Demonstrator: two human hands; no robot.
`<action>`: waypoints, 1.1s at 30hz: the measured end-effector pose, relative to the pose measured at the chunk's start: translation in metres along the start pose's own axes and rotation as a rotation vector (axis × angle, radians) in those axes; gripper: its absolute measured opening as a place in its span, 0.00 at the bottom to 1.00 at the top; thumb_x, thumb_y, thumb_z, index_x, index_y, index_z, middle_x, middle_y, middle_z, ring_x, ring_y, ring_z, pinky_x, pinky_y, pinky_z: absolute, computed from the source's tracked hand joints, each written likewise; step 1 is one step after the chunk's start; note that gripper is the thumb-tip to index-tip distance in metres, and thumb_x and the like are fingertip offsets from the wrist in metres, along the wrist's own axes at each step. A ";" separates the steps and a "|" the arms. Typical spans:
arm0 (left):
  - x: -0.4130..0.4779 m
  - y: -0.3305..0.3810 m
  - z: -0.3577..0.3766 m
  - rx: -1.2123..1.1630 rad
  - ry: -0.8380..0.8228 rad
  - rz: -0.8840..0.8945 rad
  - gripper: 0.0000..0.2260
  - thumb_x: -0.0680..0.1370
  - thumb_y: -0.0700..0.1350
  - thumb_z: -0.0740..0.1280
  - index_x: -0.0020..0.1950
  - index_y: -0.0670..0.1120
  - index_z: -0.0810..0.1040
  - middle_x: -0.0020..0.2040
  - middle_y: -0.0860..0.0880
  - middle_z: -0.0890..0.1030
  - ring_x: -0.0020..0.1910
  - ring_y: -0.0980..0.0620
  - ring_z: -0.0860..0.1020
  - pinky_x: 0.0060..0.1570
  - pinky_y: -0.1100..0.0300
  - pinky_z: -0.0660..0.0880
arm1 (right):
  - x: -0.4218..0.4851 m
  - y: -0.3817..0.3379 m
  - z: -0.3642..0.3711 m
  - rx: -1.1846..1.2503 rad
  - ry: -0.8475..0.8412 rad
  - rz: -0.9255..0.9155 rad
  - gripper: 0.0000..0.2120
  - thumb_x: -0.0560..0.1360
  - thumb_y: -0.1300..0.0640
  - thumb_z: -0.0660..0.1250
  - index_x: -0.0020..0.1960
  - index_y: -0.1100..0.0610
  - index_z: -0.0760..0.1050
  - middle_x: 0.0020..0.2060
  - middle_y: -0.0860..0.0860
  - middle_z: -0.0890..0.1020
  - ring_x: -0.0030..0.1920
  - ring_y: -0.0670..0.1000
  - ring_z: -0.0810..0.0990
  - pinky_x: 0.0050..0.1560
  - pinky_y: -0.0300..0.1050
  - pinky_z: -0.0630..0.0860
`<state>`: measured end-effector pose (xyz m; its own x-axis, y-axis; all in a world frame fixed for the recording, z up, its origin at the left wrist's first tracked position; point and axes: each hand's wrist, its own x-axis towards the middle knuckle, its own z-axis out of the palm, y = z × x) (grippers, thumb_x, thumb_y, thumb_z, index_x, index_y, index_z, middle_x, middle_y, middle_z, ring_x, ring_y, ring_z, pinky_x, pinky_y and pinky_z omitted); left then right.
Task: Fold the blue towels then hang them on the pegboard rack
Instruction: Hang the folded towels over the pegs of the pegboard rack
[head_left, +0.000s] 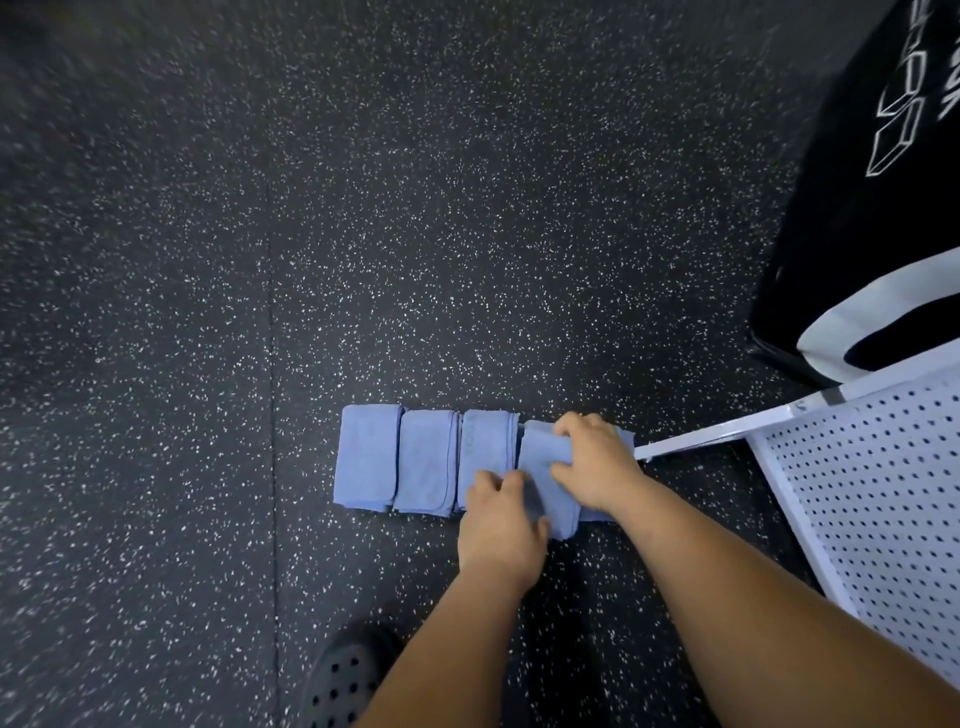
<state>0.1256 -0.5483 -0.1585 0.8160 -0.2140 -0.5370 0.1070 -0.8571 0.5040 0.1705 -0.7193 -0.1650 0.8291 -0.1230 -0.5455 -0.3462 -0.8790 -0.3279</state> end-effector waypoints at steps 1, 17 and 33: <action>-0.004 0.002 -0.001 0.007 0.005 0.022 0.22 0.81 0.52 0.70 0.73 0.54 0.70 0.66 0.50 0.67 0.67 0.46 0.69 0.62 0.48 0.76 | -0.010 0.000 -0.002 0.061 -0.008 -0.003 0.19 0.77 0.53 0.71 0.65 0.49 0.70 0.59 0.51 0.76 0.59 0.56 0.76 0.58 0.51 0.75; -0.122 0.091 -0.080 -0.328 0.065 0.364 0.19 0.76 0.56 0.76 0.64 0.57 0.77 0.58 0.59 0.82 0.56 0.57 0.79 0.50 0.62 0.75 | -0.214 -0.005 -0.110 0.644 0.288 -0.111 0.32 0.69 0.59 0.82 0.66 0.38 0.76 0.59 0.41 0.83 0.58 0.43 0.84 0.58 0.46 0.84; -0.272 0.209 -0.111 -0.306 0.235 0.764 0.07 0.81 0.59 0.64 0.56 0.59 0.77 0.49 0.58 0.83 0.47 0.59 0.81 0.51 0.49 0.80 | -0.403 0.004 -0.183 0.547 0.931 -0.109 0.13 0.82 0.54 0.68 0.65 0.45 0.80 0.55 0.41 0.79 0.54 0.43 0.80 0.55 0.41 0.77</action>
<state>-0.0104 -0.6173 0.1683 0.8196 -0.5496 0.1618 -0.3994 -0.3456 0.8492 -0.0845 -0.7576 0.1941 0.7948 -0.5611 0.2312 -0.2084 -0.6102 -0.7644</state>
